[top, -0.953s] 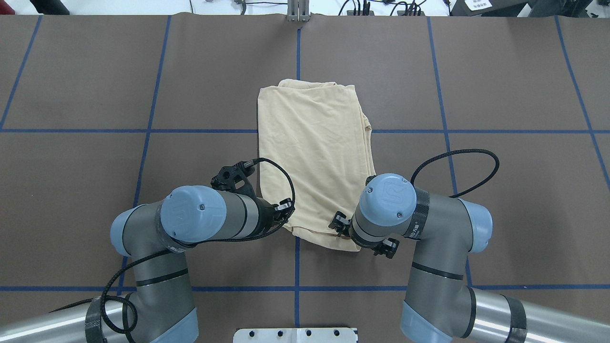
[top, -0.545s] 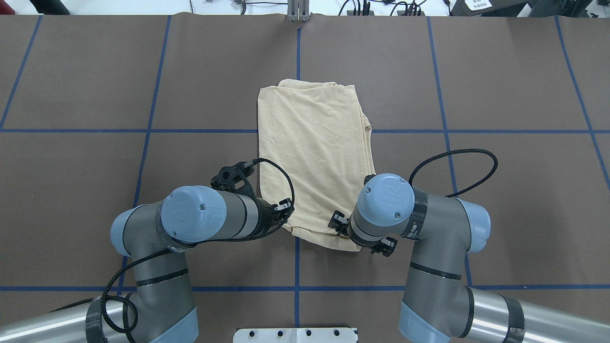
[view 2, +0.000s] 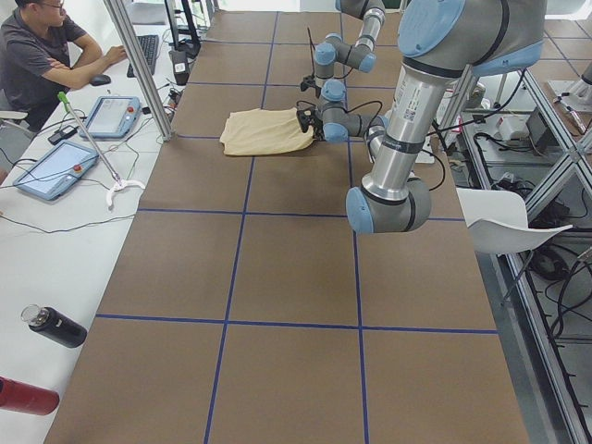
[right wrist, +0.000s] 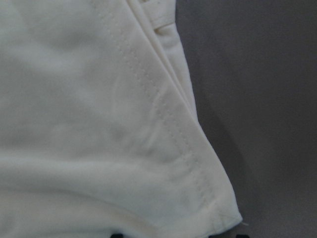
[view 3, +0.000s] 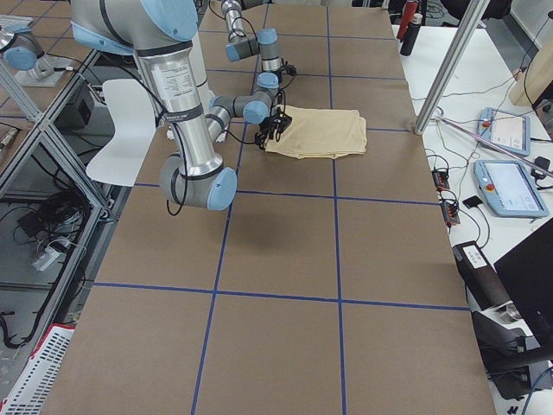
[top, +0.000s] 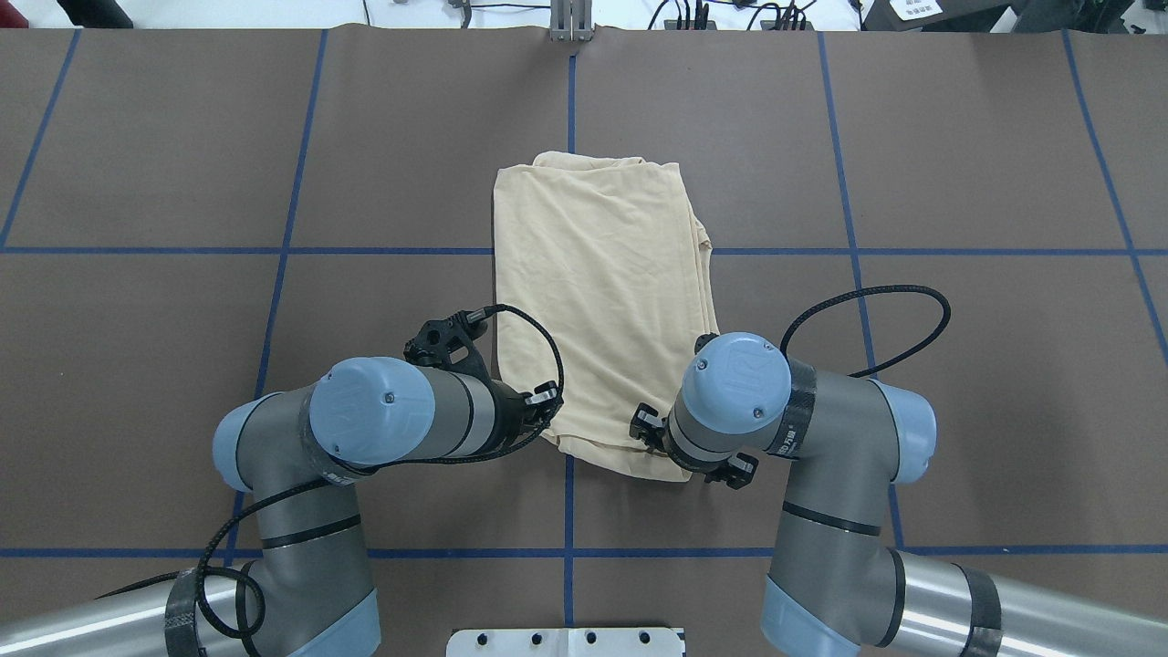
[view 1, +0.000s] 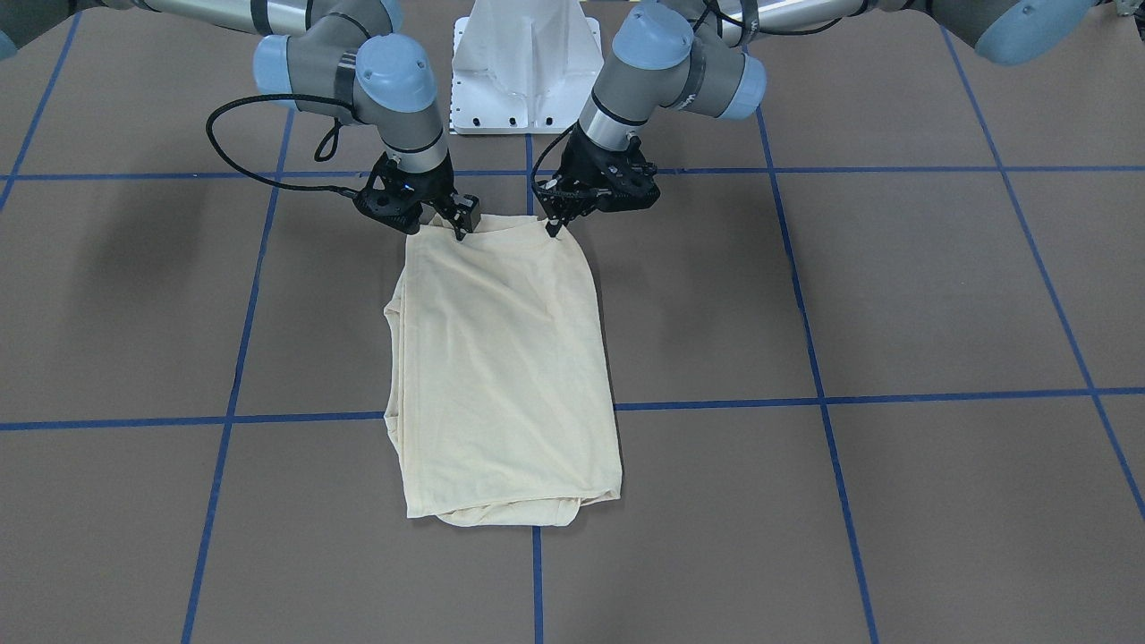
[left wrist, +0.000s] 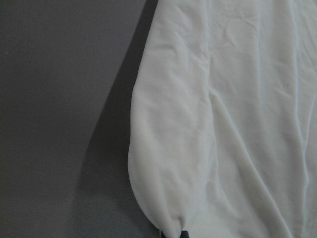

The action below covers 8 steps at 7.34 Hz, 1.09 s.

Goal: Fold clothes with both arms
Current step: 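Grasp the shirt's near edge with both grippers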

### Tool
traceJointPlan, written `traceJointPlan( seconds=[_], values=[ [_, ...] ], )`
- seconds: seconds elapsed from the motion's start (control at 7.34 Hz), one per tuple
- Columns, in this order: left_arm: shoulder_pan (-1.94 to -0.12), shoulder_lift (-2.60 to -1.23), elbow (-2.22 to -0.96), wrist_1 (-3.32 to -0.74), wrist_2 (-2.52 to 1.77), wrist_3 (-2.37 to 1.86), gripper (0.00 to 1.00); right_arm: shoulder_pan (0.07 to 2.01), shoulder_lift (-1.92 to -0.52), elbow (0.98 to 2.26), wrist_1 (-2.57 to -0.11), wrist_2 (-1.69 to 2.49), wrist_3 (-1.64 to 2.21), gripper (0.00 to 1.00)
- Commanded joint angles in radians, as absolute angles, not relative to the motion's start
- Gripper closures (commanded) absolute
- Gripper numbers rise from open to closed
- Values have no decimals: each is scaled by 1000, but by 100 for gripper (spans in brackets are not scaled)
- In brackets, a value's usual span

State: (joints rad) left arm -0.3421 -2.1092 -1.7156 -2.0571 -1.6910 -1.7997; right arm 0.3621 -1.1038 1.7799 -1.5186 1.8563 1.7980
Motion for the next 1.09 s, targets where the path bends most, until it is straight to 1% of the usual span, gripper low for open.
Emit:
traceJointPlan(
  seconds=[0.0,0.14,0.27,0.41,0.68,0.95],
  values=[
    [-342,-2111,-1715,-2057,-1690,-1799,100,362,-1103,1779,-1519,1858,1798,18],
    [-342,-2109,-1715,-2057,-1692,-1799,100,362,-1104,1779,-1519,1856,1798,19],
    [-342,-2109,-1715,-2057,-1692,-1799,100,362,-1103,1778,-1519,1856,1798,29],
    [-342,-2109,-1717,-2057,-1692,-1799,100,362,-1103,1779,-1519,1855,1798,49],
    [-342,-2109,-1717,-2057,-1692,-1801,100,362,-1104,1781,-1519,1848,1789,100],
    [-342,-2109,-1717,-2057,-1692,-1801,100,362,-1103,1784,-1519,1845,1761,100]
  ],
)
